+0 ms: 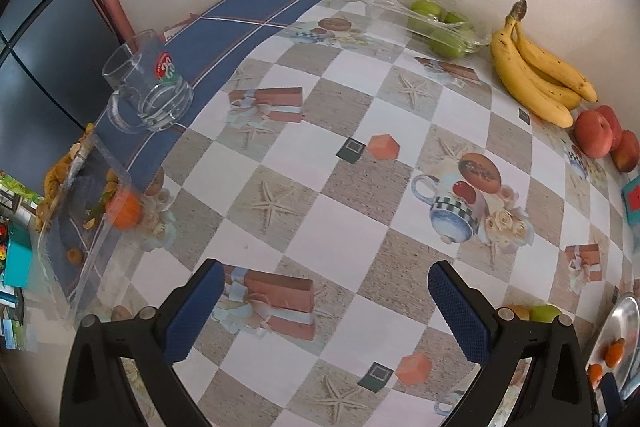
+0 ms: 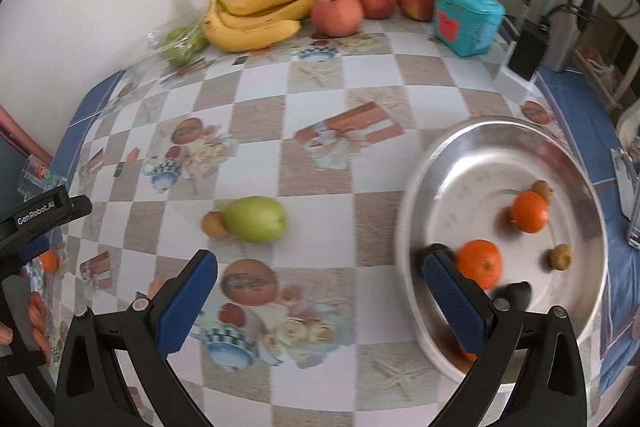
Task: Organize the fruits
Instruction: 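Close the right tool on the green pear while the left tool grasps a small brown kiwi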
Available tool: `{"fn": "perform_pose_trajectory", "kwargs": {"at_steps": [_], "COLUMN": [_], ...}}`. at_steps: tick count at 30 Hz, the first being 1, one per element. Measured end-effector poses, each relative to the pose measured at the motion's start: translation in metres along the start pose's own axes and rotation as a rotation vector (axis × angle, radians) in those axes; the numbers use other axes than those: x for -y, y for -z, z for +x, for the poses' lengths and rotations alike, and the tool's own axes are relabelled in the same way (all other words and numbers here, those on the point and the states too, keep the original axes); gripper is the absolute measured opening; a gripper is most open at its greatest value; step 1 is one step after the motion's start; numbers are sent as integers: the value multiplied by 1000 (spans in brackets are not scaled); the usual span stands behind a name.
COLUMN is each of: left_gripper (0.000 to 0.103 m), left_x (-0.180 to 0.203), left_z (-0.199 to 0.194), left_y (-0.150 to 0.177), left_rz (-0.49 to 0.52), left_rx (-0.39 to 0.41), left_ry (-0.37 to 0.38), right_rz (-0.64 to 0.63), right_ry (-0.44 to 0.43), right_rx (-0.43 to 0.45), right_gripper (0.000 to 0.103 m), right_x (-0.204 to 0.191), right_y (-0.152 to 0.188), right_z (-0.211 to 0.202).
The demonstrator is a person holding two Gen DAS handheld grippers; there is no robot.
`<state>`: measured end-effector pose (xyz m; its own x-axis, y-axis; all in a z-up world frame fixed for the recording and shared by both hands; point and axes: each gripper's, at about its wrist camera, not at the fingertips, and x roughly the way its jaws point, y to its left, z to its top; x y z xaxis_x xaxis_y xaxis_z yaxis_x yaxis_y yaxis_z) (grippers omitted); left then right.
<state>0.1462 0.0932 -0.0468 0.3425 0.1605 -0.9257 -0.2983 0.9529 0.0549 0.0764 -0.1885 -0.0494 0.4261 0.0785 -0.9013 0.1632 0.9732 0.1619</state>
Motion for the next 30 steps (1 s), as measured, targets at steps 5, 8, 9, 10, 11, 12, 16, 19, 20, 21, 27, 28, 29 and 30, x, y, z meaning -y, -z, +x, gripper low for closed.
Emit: {"fn": "perform_pose_trajectory", "kwargs": {"at_steps": [5,8,9,10,11,12,16,19,20,21,27,28,29,30], "left_gripper": [103,103,103,103,103,103,103,103,103,103,103,103,103,103], "left_x": [-6,-5,-4,-3,-1,0,9,19,23,27,47,51,52,55], "left_z": [2,5,7,10,12,15,26,32,33,34,32,31,30,30], "left_y": [-2,-2,-1,0,1,2,6,9,9,10,14,14,14,14], "left_rz": [-14,-13,-12,-10,-8,-4,1,22,33,46,94,103,106,111], "left_rx": [-3,-13,-19,-27,-33,-40,-74,-84,-86,-88,-63,-51,-46,-38], "left_ry": [5,16,18,17,17,19,74,108,117,130,198,208,214,227], "right_rz": [-22,-25,-25,-23,-22,-18,4,32,34,33,39,38,37,33], "right_ry": [-12,-10,-13,-16,-16,-16,-38,-63,-64,-64,-82,-90,-93,-91], "right_rx": [4,8,8,6,3,-2,-18,-35,-34,-31,-11,-7,-4,-2], "right_gripper": [103,103,103,103,103,103,103,103,103,103,103,103,103,103], "right_x": [-13,-16,-17,-17,-16,-15,-11,-7,-7,-7,-7,-7,-8,-8], "right_y": [-1,-1,-2,-2,-2,-2,-2,-1,-1,-2,-4,-4,-4,-5], "right_z": [3,6,7,10,12,15,25,33,34,35,40,41,42,43]}}
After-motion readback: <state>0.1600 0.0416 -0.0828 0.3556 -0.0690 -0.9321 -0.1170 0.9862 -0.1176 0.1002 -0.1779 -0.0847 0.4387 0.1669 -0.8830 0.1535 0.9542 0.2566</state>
